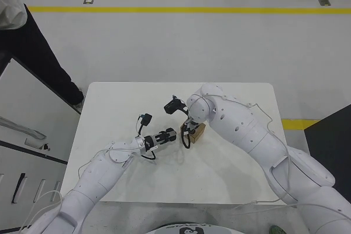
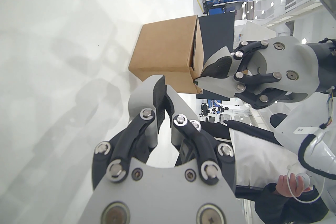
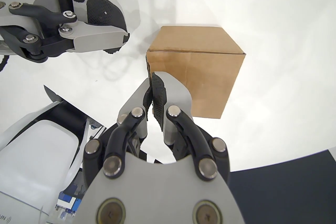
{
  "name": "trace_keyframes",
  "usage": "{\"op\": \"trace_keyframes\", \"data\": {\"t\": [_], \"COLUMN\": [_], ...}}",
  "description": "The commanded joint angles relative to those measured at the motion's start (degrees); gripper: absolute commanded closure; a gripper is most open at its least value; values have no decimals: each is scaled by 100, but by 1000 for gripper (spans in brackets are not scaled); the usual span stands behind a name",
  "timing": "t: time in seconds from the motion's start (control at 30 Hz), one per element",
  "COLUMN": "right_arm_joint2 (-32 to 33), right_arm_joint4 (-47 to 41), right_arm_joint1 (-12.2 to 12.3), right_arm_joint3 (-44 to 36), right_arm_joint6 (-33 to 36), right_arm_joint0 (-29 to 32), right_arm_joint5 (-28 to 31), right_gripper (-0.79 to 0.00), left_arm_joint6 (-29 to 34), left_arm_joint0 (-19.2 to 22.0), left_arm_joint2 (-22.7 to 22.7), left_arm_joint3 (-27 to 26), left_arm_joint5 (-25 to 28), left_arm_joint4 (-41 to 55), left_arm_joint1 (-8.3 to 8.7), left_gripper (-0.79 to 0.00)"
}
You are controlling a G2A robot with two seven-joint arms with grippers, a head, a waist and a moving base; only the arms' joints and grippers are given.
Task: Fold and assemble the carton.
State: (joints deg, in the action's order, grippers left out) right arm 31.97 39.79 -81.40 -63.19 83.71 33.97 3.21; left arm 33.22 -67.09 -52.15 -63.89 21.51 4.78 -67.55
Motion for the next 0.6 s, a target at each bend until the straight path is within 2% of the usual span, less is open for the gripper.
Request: {"op": "trace_keyframes", "data": {"t": [0.0, 0.1, 0.17, 0.27, 0.3, 0.33, 0.5, 0.53, 0.57], "right_arm_joint2": [-6, 2, 24, 80, 134, 198, 419, 464, 509], "right_arm_joint4": [-4, -24, -43, -104, -197, -326, -427, -441, -461], "right_arm_joint1": [-9, -23, -29, -29, -26, -22, 23, 34, 45], "right_arm_joint3": [30, 69, 91, 119, 147, 168, 260, 271, 275], "right_arm_joint6": [6, 4, -16, -25, -36, -31, -144, -177, -215], "right_arm_joint0": [2, -6, -15, -19, -6, 2, -21, -17, -8], "right_arm_joint5": [11, 20, 15, 6, -31, -38, -140, -170, -190], "right_gripper": [0, 0, -120, -200, -283, -305, -259, -228, -157], "left_arm_joint6": [0, 0, 0, 0, 0, 0, 0, 0, 0], "left_arm_joint0": [0, 0, 0, 0, 0, 0, 0, 0, 0], "left_arm_joint2": [0, 0, 0, 0, 0, 0, 0, 0, 0], "left_arm_joint3": [0, 0, 0, 0, 0, 0, 0, 0, 0], "left_arm_joint5": [0, 0, 0, 0, 0, 0, 0, 0, 0], "left_arm_joint4": [0, 0, 0, 0, 0, 0, 0, 0, 0], "left_arm_joint1": [0, 0, 0, 0, 0, 0, 0, 0, 0], "left_gripper": [0, 0, 0, 0, 0, 0, 0, 0, 0]}}
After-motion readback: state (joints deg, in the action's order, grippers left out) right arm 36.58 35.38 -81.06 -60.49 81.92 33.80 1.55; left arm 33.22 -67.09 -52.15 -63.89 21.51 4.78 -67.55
